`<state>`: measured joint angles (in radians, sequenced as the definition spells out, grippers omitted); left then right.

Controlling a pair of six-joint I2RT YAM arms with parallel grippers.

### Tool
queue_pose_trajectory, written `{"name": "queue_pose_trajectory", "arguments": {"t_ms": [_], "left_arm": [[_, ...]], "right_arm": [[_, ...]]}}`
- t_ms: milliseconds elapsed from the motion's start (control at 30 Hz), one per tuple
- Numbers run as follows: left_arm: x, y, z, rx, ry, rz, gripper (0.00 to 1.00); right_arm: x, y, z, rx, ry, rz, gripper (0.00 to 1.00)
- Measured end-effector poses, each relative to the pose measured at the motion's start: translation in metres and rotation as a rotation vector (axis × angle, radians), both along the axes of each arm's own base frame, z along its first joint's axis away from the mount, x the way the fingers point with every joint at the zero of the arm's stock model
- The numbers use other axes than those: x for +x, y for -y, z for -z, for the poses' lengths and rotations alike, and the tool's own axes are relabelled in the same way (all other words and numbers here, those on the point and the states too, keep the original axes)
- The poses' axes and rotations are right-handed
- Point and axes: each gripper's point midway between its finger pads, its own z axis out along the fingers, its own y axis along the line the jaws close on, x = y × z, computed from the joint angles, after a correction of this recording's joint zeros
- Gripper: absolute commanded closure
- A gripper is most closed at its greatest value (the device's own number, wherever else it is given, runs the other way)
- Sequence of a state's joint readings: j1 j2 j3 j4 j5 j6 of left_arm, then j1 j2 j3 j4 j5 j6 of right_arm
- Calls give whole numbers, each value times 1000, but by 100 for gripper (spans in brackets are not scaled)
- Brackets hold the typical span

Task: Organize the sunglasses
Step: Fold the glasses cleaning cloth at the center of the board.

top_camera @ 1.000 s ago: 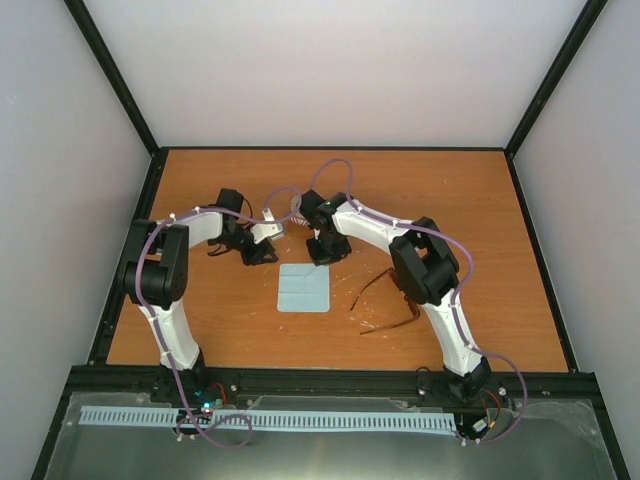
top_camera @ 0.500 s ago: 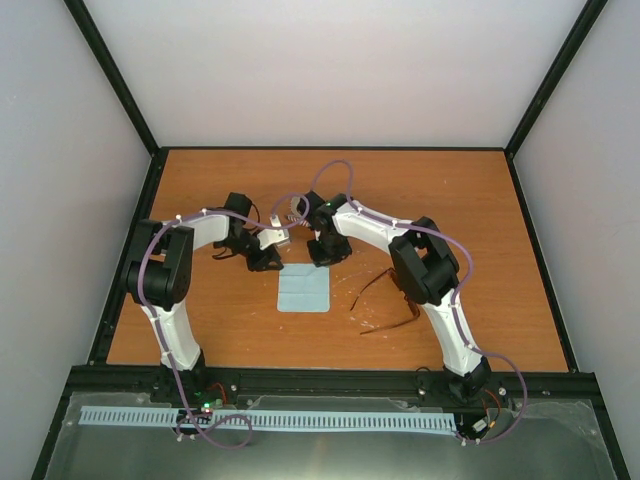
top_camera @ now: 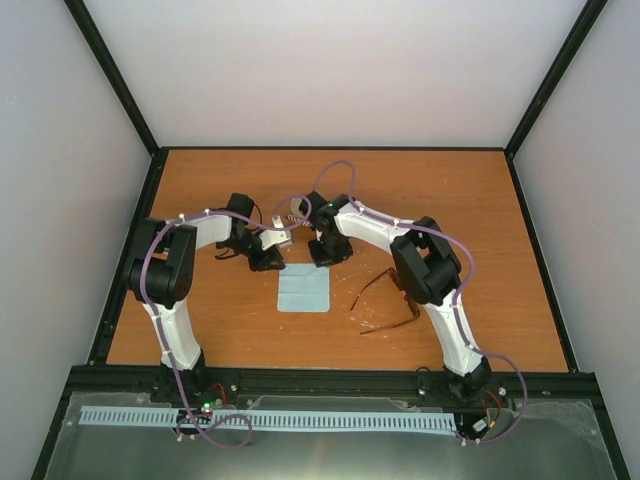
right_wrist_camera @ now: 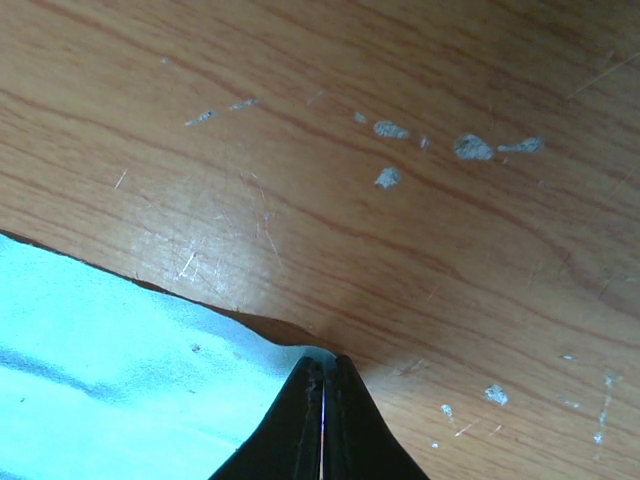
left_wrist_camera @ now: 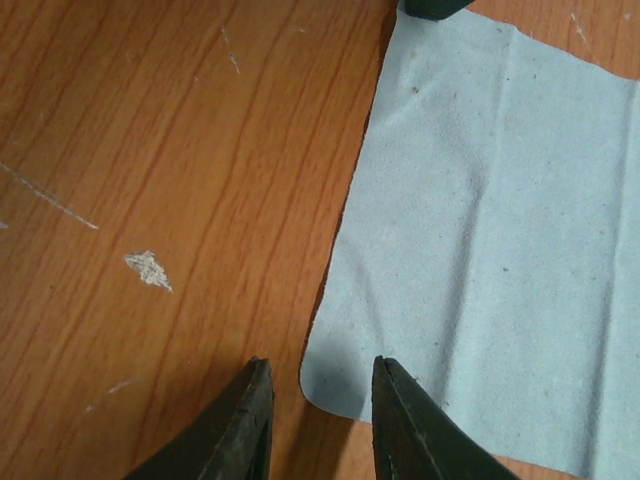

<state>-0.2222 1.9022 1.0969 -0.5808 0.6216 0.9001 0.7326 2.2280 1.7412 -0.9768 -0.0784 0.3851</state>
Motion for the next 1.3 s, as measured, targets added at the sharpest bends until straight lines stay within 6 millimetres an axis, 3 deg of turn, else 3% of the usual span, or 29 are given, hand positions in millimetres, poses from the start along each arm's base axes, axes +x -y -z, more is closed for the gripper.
{"name": "queue_pose_trajectory", "arguments": {"t_ms": [333,667,933,967,1033,1100,1167,1300], "left_arm": [[2,5,2,-2,12,8,98],[-4,4,-3,1,-8,-2,99],[-1,9,-43,-49,54,-27,99],[-1,10,-48,-60,62,-31,99],[0,11,-54,-74,67,-37,87],[0,12,-55,-77,65,-42,67],[-2,10,-50,-69,52,-52,58],[-9,5,-29,-32,10,-56,54]], "right_arm": [[-1,2,0,14,-3,10,97],[-2,6,0,26,3,29,97],[-11,13,-8,52,11,42,97],[-12,12,-11,61,16,44,97],[-12,12,-15,75,27,49,97],[-12,12,-18,85,34,52,97],[-11,10,-20,94,43,55,97],[-9,9,-20,102,47,57,97]]}}
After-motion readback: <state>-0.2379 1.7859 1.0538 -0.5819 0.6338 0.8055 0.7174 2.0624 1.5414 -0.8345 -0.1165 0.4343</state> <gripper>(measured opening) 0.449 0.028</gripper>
